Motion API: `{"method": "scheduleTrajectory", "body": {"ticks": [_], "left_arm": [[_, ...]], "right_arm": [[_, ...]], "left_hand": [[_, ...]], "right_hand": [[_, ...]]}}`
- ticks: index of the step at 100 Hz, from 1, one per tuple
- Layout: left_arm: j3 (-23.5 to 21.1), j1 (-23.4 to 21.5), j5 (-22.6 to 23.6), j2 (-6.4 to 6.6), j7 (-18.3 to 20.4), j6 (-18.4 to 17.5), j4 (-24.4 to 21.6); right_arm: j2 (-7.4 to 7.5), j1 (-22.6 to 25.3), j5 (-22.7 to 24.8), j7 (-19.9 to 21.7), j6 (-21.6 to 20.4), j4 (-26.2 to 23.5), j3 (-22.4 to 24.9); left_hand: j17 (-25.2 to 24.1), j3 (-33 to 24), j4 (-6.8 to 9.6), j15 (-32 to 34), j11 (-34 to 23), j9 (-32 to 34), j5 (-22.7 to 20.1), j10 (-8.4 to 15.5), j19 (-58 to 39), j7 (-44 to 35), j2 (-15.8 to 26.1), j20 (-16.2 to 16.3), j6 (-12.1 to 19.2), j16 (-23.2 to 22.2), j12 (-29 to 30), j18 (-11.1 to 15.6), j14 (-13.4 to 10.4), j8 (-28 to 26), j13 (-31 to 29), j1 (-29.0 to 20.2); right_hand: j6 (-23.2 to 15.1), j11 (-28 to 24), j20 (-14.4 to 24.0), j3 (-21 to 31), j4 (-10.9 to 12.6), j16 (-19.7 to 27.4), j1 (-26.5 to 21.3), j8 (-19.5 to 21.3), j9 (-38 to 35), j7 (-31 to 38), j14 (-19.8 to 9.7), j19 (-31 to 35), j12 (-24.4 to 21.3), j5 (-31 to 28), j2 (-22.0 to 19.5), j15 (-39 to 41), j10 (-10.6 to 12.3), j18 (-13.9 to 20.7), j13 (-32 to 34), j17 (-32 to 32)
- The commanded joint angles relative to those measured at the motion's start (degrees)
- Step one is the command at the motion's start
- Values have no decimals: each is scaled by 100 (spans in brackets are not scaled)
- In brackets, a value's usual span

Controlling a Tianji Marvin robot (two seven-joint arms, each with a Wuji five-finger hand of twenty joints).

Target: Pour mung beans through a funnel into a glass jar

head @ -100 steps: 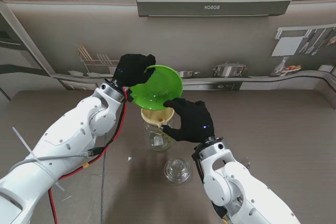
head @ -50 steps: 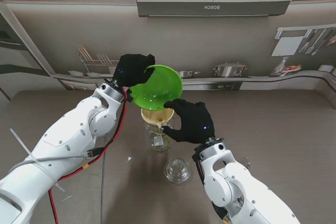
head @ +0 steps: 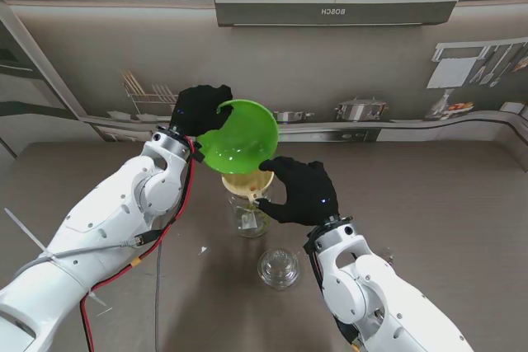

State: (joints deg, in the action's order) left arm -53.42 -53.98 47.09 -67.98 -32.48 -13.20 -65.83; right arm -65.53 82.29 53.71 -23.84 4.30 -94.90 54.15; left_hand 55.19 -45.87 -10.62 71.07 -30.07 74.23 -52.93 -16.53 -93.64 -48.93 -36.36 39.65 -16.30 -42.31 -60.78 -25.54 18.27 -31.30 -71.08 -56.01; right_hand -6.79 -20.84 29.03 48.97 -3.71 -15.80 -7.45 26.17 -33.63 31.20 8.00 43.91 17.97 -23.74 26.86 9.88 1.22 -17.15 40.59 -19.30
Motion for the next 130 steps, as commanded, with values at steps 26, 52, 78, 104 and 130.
{"method": "scheduleTrajectory", "body": {"ticks": [26, 52, 78, 104, 130], "left_arm": [[-616, -466, -1220, -149, 967, 728, -737], [-1007, -783, -1959, -133, 1613, 1363, -1212], [-1433, -1098, -2451, -142, 1771, 1752, -1487], [-1976, -1581, -2769, -111, 1921, 2068, -1815], [-2411, -2025, -2787, -69, 1956, 2168, -1944]], "right_arm": [[1, 2, -2, 130, -23, 11, -1], [-8, 0, -22, 112, 13, 28, 9], [-10, 34, -53, 117, 68, 40, 77], [-10, 46, -97, 162, 100, 77, 112], [0, 48, -121, 234, 107, 110, 114]], "left_hand": [[67, -627, 73, 105, -89, 186, -132, -144, 130, -605, 220, 20, 517, -3, -62, 122, 91, -176, -133, -507], [6, -574, 118, 60, -53, 186, -183, -218, 136, -498, 248, 93, 438, -37, -67, 10, 219, -234, -125, -573], [-34, -531, 143, 25, -22, 179, -214, -269, 146, -387, 276, 145, 390, -66, -73, -61, 294, -313, -122, -618], [-84, -506, 170, -12, 12, 182, -276, -339, 146, -286, 291, 199, 323, -94, -72, -170, 411, -365, -115, -665], [-135, -474, 186, -44, 38, 186, -316, -382, 158, -194, 307, 237, 282, -119, -70, -229, 483, -412, -113, -697]], "right_hand": [[20, 32, -124, -8, 147, 40, 219, -150, 1, -74, -48, -78, -63, 141, -190, 1, -26, 86, -13, 93], [57, 29, -125, -5, 148, 35, 216, -144, 25, -75, -34, -75, -61, 175, -192, 8, -42, 83, -4, 93], [103, 12, -125, 4, 151, 27, 215, -132, 33, -45, -36, -69, -59, 203, -197, 20, -80, 64, 10, 91], [110, -2, -127, 14, 149, 25, 217, -133, 28, -18, -35, -65, -58, 205, -204, 23, -74, 62, 17, 85], [112, -4, -129, 19, 149, 24, 222, -142, 37, -7, -34, -68, -60, 220, -213, 22, -78, 65, 17, 91]]}}
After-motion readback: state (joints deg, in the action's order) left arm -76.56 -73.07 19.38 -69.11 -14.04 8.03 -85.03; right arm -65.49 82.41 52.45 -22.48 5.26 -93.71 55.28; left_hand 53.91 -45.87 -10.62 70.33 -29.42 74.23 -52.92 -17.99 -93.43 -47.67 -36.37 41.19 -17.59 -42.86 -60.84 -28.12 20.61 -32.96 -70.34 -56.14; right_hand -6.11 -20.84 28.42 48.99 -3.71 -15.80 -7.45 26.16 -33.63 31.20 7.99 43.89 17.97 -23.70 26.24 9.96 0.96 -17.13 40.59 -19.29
